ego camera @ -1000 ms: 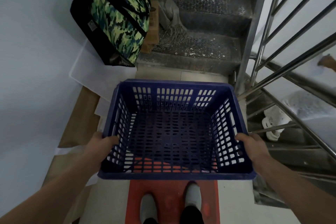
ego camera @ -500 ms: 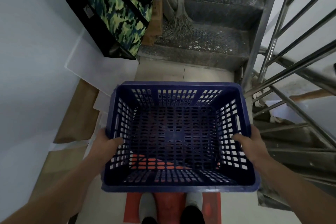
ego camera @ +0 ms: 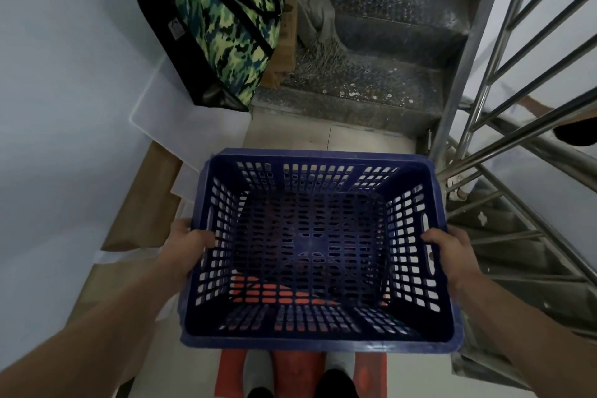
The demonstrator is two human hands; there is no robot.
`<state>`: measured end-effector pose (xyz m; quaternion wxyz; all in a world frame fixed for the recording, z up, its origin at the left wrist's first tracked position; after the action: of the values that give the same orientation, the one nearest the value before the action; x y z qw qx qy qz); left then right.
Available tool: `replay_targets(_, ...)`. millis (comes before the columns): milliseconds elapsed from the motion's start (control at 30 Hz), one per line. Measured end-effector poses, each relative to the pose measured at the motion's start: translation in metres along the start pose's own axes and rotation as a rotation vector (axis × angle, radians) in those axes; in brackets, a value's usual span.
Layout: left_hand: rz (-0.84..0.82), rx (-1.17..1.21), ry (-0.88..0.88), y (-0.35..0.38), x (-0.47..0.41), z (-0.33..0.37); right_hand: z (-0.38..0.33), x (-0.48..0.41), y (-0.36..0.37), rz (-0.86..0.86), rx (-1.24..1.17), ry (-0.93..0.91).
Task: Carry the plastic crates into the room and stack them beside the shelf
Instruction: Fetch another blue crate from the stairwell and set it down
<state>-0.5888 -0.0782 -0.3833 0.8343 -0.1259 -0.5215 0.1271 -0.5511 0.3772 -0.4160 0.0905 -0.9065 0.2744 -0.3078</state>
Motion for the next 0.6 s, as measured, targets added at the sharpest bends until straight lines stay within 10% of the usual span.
replay_targets(600,-0.051,0.041,-0.121,-0.017,-0.005,-0.035,-0.011,0.007,0.007,-0.013,0.135,0.035)
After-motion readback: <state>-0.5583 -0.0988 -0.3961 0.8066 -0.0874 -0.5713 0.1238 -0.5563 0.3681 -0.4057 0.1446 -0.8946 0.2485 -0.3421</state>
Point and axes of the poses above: each hand's wrist, its own x-axis away from the middle knuckle, its own y-axis out of the palm, z = x × y, the point moved 5 cm from there along -x, towards the middle knuckle, and after that the axes turned 10 degrees about -y, right-handed, at the moved point
